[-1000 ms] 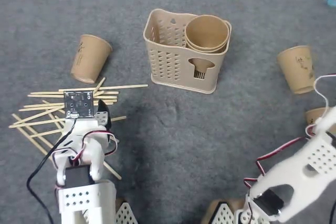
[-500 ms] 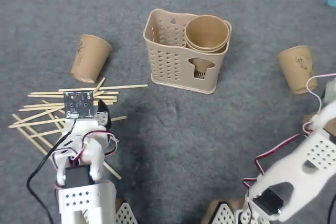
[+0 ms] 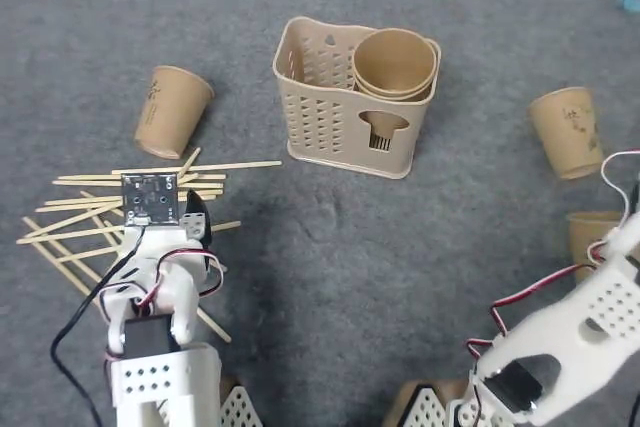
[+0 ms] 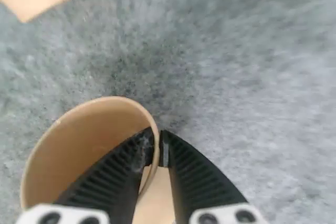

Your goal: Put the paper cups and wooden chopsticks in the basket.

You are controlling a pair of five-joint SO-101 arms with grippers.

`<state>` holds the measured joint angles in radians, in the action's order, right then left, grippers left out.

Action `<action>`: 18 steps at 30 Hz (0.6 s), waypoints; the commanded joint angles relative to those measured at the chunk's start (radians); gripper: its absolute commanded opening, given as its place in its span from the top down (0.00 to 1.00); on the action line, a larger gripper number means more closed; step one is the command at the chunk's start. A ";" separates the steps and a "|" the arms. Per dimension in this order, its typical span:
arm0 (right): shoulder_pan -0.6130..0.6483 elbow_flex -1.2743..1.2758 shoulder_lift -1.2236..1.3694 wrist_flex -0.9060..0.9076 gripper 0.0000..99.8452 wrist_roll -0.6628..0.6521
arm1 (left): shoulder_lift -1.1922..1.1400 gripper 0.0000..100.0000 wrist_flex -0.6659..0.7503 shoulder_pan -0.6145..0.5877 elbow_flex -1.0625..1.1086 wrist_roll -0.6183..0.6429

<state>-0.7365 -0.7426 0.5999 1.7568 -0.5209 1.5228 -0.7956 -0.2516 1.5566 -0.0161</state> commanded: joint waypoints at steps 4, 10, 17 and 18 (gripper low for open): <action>-0.048 0.005 -0.266 0.042 0.99 0.078 | 0.012 0.91 0.028 -0.006 -0.002 -0.009; -0.119 0.054 -0.389 0.039 0.99 0.149 | 0.012 0.91 0.028 -0.006 -0.002 -0.009; -0.124 0.192 -0.513 0.035 0.99 0.150 | 0.012 0.91 0.028 -0.006 -0.002 -0.009; -0.124 0.212 -0.539 0.035 0.99 0.150 | 0.012 0.91 0.028 -0.006 -0.002 -0.009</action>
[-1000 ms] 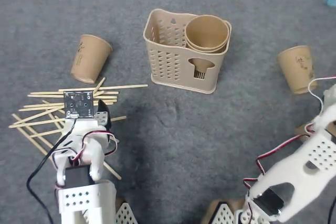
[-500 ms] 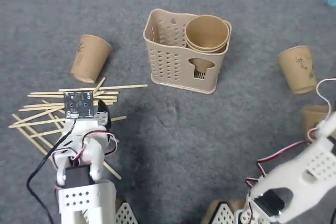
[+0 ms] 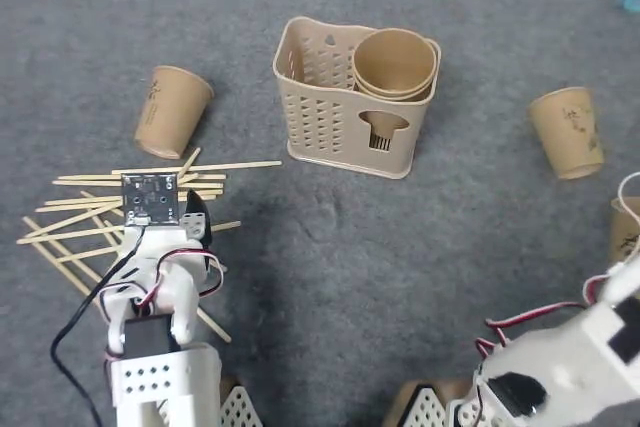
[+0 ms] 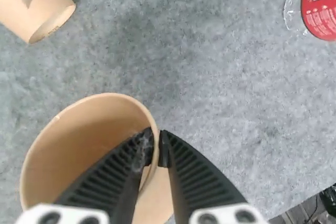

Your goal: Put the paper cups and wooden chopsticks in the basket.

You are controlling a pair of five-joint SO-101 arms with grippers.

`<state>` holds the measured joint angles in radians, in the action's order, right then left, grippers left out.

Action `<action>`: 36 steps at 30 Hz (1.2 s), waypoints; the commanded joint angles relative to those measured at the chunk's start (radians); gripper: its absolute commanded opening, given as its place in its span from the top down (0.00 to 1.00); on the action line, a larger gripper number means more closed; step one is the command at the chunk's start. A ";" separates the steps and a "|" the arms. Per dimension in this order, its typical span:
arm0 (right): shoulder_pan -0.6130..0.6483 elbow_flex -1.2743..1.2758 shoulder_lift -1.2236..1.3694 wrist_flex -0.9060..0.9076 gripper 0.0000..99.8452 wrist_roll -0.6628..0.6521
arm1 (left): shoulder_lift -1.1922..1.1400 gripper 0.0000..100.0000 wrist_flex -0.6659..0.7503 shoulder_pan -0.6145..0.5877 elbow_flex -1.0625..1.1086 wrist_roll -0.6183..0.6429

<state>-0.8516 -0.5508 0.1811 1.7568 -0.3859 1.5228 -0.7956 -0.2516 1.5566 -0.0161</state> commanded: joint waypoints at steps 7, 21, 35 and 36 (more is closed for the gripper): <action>-0.004 0.245 -0.341 -0.005 0.99 0.014 | 0.012 0.91 0.028 -0.006 -0.002 -0.009; 0.030 0.913 -0.751 -0.536 0.99 0.141 | 0.012 0.91 0.028 -0.006 -0.002 -0.009; 0.041 1.250 -0.808 -0.964 0.99 0.367 | 0.012 0.91 0.028 -0.029 -0.005 -0.009; 0.041 1.272 -0.808 -0.986 0.99 0.367 | 0.012 0.91 0.028 -0.029 -0.005 -0.009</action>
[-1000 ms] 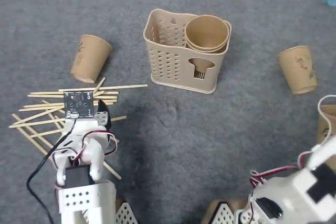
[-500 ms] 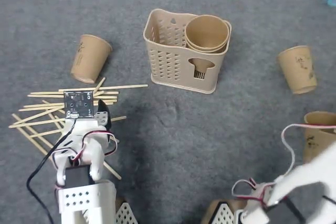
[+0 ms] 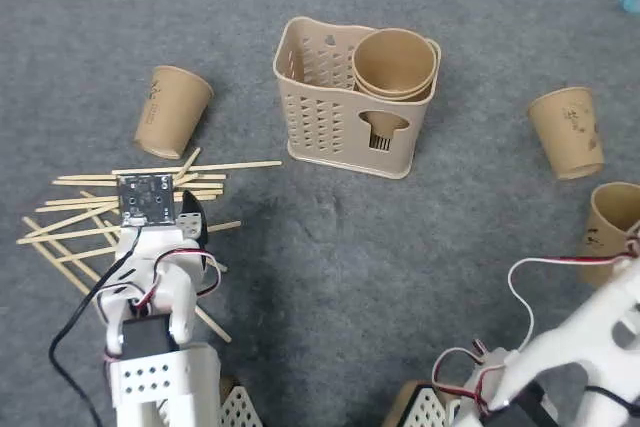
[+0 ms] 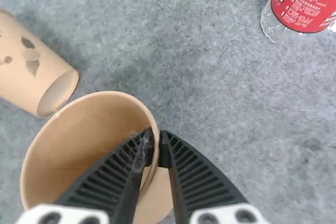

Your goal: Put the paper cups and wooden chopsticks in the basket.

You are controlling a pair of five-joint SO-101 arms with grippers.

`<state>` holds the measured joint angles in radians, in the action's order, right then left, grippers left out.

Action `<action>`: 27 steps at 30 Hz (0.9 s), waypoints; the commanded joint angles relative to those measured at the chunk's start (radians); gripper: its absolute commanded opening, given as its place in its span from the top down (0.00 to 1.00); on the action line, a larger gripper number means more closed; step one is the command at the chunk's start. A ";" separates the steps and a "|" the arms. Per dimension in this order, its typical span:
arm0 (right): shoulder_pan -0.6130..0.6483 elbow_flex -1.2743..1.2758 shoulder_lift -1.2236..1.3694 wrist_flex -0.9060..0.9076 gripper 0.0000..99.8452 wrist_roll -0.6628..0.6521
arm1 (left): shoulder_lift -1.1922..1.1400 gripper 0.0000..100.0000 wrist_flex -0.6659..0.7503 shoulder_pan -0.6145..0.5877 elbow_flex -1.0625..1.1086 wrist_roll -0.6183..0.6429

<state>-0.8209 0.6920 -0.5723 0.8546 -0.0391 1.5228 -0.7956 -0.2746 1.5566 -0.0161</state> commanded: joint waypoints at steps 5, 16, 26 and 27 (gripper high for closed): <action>0.005 0.123 -0.054 -0.196 0.99 0.020 | 0.012 0.91 0.028 -0.005 -0.005 -0.009; 0.001 0.176 -0.056 -0.209 0.84 0.009 | 0.012 0.91 0.028 -0.003 -0.005 -0.009; 0.019 -0.017 -0.044 0.096 0.86 -0.124 | 0.012 0.91 0.028 -0.003 -0.005 -0.009; 0.028 -0.026 -0.042 0.113 0.86 -0.153 | 0.012 0.91 0.028 -0.003 -0.005 -0.009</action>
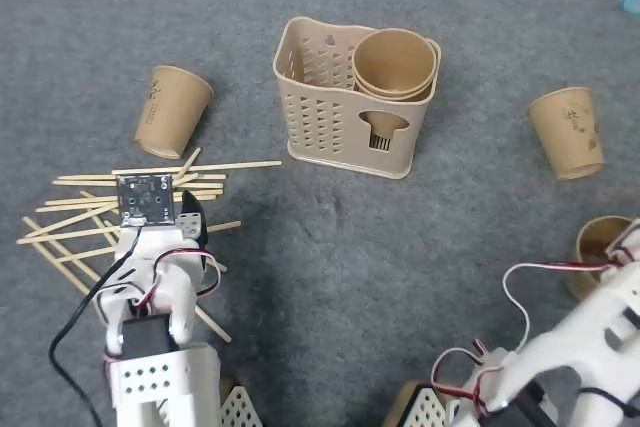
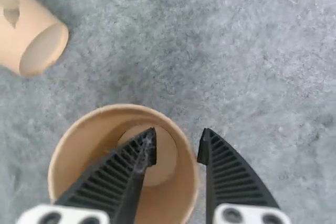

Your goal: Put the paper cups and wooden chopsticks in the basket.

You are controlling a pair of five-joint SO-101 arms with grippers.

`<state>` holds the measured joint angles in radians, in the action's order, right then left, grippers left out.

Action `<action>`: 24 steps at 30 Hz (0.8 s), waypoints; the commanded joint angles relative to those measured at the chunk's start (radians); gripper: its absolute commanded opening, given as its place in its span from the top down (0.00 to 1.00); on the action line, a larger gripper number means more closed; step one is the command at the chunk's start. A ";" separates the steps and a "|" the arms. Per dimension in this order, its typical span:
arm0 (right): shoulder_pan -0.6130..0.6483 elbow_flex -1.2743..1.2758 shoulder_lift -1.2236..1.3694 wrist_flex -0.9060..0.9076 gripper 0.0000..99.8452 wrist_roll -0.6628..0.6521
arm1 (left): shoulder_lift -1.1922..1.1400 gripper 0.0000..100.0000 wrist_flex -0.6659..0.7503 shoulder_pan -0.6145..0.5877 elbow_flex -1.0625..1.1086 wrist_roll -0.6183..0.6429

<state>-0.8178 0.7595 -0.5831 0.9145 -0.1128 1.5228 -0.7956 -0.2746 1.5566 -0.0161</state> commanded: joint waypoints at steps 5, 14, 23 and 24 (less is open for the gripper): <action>0.048 -0.104 -0.031 0.113 0.86 -0.169 | 0.012 0.91 0.028 -0.005 -0.005 -0.009; 0.008 -0.098 -0.030 0.182 0.88 -0.310 | 0.012 0.91 0.025 -0.005 -0.005 -0.009; -0.033 -0.152 -0.042 0.222 0.99 -0.390 | 0.012 0.91 0.023 -0.005 -0.005 -0.009; -0.033 -0.189 -0.039 0.257 0.99 -0.382 | 0.012 0.91 0.023 -0.005 -0.005 -0.009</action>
<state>-0.8408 0.6935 -0.5831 1.1063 -0.4872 1.5228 -0.7956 -0.2746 1.5566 -0.0161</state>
